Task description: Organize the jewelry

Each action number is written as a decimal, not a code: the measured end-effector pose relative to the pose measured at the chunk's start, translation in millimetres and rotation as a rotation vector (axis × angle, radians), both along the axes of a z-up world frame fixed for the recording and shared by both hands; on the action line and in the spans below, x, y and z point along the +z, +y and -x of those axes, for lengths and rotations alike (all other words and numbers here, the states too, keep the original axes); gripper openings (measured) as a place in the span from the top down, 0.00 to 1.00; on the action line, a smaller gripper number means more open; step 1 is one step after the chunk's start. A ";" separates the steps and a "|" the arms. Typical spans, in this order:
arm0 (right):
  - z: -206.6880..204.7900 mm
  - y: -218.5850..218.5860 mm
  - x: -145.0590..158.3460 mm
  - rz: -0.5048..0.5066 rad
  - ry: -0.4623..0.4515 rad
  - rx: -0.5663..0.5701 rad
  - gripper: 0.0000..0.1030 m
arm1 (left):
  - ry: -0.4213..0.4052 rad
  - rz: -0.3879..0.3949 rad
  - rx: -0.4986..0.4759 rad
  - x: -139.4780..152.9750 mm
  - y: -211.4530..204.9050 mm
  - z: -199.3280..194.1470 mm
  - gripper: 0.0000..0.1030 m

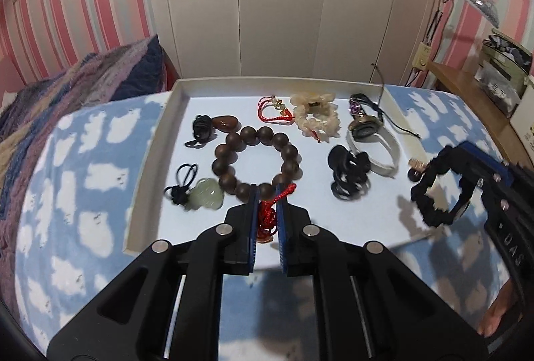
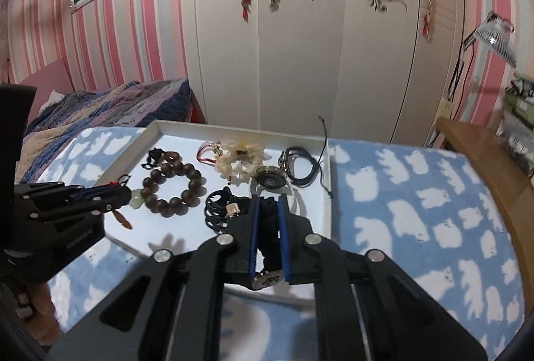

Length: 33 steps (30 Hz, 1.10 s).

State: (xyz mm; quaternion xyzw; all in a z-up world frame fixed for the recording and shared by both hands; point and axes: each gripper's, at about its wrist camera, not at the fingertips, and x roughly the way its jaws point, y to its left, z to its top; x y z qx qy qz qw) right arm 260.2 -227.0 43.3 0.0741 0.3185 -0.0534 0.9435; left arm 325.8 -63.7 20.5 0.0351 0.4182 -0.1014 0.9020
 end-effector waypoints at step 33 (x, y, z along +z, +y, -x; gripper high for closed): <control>94.2 -1.6 5.6 0.020 0.001 -0.079 0.02 | -0.186 -0.105 0.111 29.8 44.8 113.0 0.03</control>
